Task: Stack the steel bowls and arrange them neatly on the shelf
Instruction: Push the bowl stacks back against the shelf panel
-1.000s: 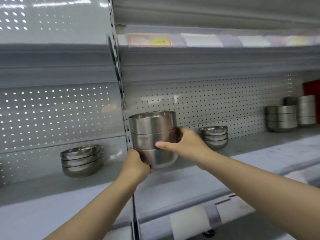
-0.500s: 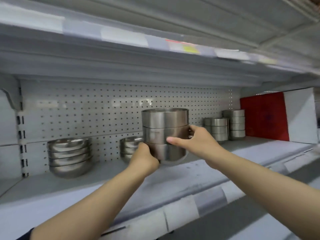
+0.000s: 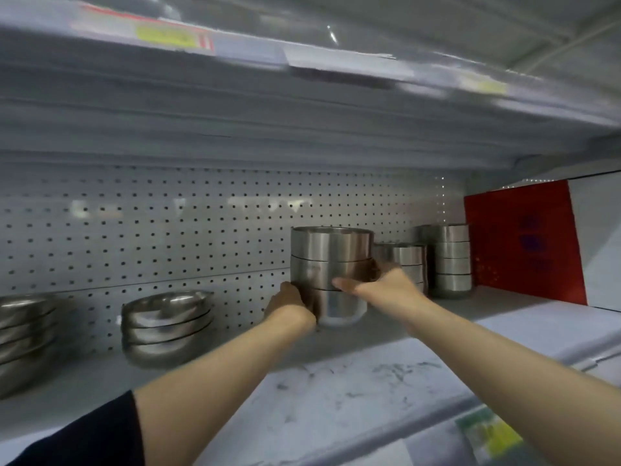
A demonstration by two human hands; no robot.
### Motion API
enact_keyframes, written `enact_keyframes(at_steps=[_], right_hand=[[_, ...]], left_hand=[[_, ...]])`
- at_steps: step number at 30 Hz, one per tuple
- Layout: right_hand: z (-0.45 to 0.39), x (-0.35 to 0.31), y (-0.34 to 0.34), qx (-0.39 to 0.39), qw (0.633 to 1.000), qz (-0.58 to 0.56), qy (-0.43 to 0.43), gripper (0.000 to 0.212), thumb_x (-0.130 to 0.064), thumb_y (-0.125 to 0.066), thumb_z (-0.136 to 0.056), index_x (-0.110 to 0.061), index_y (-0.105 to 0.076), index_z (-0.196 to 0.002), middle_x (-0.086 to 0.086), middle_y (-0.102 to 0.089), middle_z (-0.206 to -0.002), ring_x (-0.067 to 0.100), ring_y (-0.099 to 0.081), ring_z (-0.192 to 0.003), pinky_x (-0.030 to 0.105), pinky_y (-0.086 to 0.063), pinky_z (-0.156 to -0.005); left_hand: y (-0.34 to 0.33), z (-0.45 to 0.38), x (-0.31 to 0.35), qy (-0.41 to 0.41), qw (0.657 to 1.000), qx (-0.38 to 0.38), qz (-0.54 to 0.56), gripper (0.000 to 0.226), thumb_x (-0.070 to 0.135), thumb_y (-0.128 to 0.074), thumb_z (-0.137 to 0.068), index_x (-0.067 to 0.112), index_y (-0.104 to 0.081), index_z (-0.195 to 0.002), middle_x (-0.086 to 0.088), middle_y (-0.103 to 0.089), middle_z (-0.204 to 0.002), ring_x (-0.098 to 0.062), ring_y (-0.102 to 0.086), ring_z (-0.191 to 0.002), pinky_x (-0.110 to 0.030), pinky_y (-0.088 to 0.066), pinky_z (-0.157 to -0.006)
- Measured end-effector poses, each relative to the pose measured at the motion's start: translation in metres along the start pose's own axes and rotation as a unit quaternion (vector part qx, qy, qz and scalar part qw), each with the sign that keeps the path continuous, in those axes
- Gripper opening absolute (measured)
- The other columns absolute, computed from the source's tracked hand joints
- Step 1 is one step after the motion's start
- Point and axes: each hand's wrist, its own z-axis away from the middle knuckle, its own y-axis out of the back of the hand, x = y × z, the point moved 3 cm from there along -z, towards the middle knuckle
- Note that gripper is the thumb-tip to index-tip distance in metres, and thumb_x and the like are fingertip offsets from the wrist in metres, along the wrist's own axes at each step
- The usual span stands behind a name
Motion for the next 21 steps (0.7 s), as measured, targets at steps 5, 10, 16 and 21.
enact_keyframes(at_steps=[5,10,16,21], right_hand=[[-0.044,0.027,-0.004,-0.016,0.999,0.027,-0.009,0.076,-0.042,-0.08,-0.069,-0.016,-0.048,-0.133,0.001,-0.055,-0.133,0.019,-0.053,-0.116,0.022,-0.04,-0.084],[-0.081,0.054,-0.004,-0.074,0.996,0.052,0.013,0.064,-0.042,-0.077,-0.072,-0.022,-0.052,-0.127,-0.001,-0.058,-0.13,0.018,-0.053,-0.118,0.029,-0.043,-0.099],[-0.113,0.078,-0.002,-0.116,0.992,0.041,0.038,0.043,-0.034,-0.078,-0.074,-0.029,-0.051,-0.107,-0.013,-0.057,-0.1,0.004,-0.052,-0.091,0.007,-0.04,-0.069],[-0.131,0.096,-0.001,-0.102,0.993,0.021,0.062,0.047,-0.035,-0.08,-0.07,-0.028,-0.053,-0.108,-0.016,-0.056,-0.094,0.002,-0.055,-0.09,0.005,-0.033,-0.059]], left_hand=[[-0.031,-0.039,-0.008,-0.024,0.999,-0.027,-0.019,0.046,0.01,-0.068,-0.078,0.01,-0.051,-0.121,-0.007,-0.062,-0.116,-0.022,-0.058,-0.108,-0.027,-0.049,-0.091],[-0.054,-0.066,-0.014,-0.001,1.0,-0.018,0.0,0.041,0.01,-0.063,-0.083,0.01,-0.046,-0.12,-0.005,-0.057,-0.118,-0.021,-0.054,-0.113,-0.028,-0.044,-0.096],[-0.092,-0.116,-0.04,0.025,0.999,-0.012,-0.026,0.051,0.033,-0.069,-0.074,0.022,-0.051,-0.12,0.002,-0.062,-0.119,-0.015,-0.058,-0.105,-0.029,-0.046,-0.1],[-0.087,-0.099,-0.019,0.036,0.999,-0.005,-0.037,0.051,0.014,-0.068,-0.075,0.014,-0.049,-0.122,-0.002,-0.059,-0.119,-0.019,-0.056,-0.111,-0.025,-0.046,-0.094]])
